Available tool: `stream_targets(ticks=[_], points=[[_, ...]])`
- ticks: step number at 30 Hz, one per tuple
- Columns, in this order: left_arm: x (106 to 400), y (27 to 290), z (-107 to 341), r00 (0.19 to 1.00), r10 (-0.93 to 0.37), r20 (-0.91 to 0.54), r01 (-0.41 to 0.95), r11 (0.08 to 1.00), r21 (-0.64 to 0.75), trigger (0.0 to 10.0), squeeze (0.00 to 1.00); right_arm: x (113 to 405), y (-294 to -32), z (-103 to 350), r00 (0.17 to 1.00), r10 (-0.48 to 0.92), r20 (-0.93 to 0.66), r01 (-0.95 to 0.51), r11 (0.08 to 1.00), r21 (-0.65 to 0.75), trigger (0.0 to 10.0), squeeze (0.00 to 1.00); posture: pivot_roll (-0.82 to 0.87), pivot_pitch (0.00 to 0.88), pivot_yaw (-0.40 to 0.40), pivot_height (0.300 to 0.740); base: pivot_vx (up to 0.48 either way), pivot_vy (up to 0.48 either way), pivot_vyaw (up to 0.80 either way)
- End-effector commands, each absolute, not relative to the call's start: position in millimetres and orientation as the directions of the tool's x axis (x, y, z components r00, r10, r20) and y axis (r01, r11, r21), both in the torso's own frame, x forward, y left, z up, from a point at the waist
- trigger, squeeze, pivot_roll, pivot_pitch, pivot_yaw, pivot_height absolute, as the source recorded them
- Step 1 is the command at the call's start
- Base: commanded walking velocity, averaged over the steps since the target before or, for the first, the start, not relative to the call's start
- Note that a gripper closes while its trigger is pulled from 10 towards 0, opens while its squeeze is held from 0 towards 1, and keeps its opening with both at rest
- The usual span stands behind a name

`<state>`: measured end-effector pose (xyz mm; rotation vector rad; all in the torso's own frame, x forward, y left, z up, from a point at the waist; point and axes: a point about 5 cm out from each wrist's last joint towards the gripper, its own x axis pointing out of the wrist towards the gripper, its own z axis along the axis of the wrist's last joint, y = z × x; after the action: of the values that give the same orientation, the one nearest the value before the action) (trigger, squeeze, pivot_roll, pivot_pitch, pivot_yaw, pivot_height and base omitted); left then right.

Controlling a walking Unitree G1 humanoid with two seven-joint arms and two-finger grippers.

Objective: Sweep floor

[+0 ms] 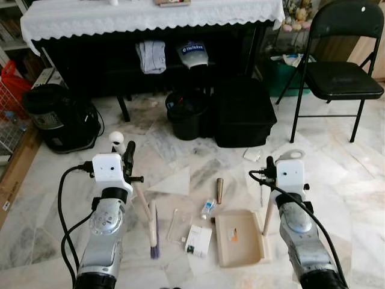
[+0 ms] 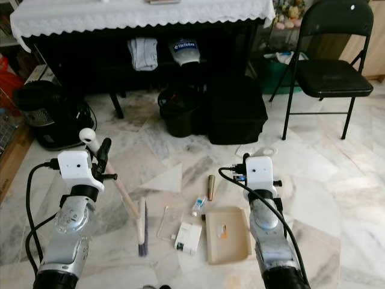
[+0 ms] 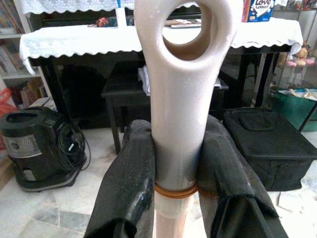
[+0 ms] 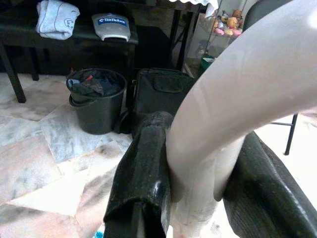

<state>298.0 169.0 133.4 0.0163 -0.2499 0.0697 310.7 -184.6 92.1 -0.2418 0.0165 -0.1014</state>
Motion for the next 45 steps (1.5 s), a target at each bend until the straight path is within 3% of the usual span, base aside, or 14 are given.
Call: stream_targets(ticks=[1, 13, 45], points=[[300, 171, 142, 0.956, 0.070, 0.286, -0.078, 0.997, 0.018, 10.0, 0.00, 313, -183, 95, 0.994, -0.103, 0.024, 0.106, 0.968, -0.229, 10.0, 0.00, 0.06, 0.131, 0.047, 0.740, 0.000, 0.000, 0.00], [299, 172, 143, 0.955, 0.069, 0.289, -0.079, 0.997, 0.022, 10.0, 0.00, 315, -168, 88, 0.996, -0.090, -0.002, 0.089, 0.985, -0.148, 10.0, 0.00, 0.07, 0.136, 0.051, 0.740, 0.000, 0.000, 0.00], [298, 180, 142, 0.955, 0.088, 0.284, -0.102, 0.994, 0.032, 10.0, 0.00, 306, -173, 63, 0.986, -0.138, -0.090, 0.123, 0.981, -0.152, 10.0, 0.00, 0.07, 0.145, 0.046, 0.740, 0.000, 0.000, 0.00]])
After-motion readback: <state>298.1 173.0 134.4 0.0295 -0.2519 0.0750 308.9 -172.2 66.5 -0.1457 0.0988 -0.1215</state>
